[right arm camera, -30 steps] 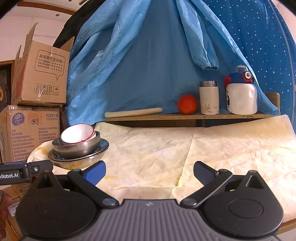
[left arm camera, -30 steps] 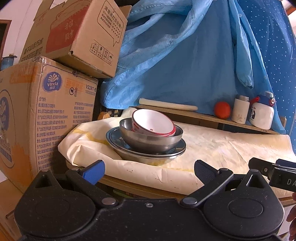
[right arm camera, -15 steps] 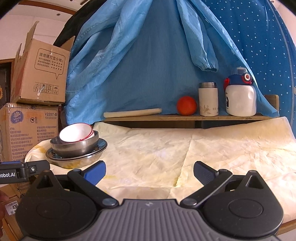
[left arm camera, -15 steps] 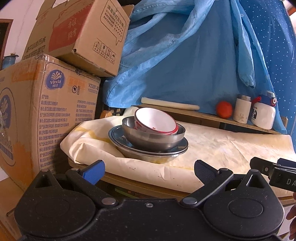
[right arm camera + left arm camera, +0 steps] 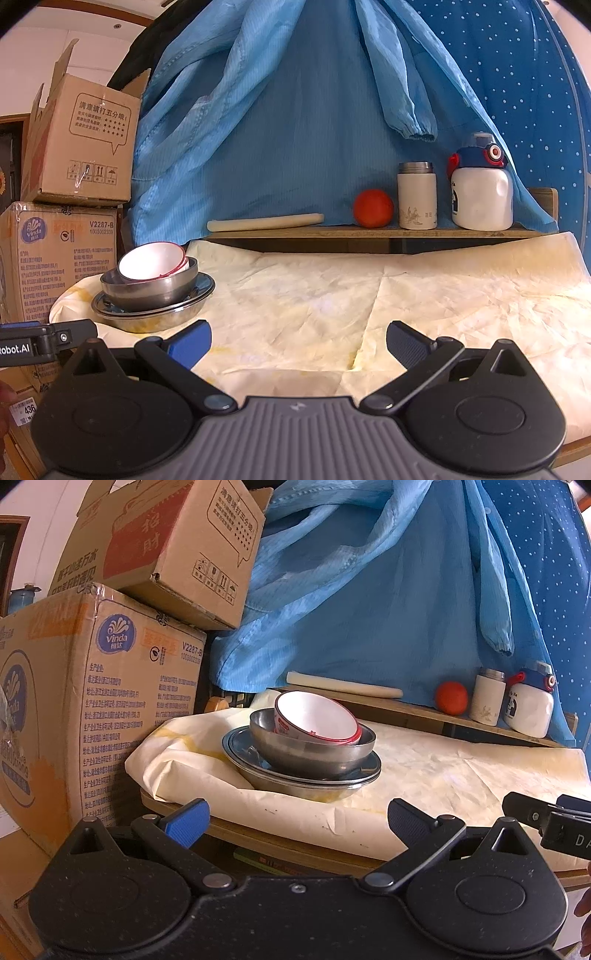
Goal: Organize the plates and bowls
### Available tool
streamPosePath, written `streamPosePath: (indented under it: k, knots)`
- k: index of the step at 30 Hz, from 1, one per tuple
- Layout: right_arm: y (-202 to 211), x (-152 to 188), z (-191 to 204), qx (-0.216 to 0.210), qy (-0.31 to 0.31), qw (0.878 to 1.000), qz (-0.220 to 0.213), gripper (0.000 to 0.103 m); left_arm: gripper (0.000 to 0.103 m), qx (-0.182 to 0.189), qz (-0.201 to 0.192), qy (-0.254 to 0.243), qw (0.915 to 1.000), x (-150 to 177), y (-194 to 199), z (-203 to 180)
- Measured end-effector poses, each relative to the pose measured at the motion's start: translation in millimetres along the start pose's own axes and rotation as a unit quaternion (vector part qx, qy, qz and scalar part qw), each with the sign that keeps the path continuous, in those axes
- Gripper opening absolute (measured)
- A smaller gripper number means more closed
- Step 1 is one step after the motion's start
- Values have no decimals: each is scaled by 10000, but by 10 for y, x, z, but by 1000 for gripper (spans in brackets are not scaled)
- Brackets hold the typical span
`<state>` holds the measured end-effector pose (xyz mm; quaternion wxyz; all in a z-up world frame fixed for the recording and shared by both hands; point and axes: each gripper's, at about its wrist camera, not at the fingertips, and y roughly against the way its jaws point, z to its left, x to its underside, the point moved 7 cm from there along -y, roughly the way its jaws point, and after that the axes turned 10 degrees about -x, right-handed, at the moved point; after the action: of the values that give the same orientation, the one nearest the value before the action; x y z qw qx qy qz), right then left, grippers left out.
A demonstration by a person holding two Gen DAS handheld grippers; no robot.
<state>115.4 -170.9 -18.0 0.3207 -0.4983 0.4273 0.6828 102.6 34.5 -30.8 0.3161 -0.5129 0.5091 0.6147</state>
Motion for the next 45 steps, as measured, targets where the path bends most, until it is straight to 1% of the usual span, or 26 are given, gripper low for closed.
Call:
streamPosePath:
  k: [45]
  knots:
    - [1, 11, 12, -28, 48, 10000, 40, 103, 102, -9, 21, 9, 10000, 10, 9, 6]
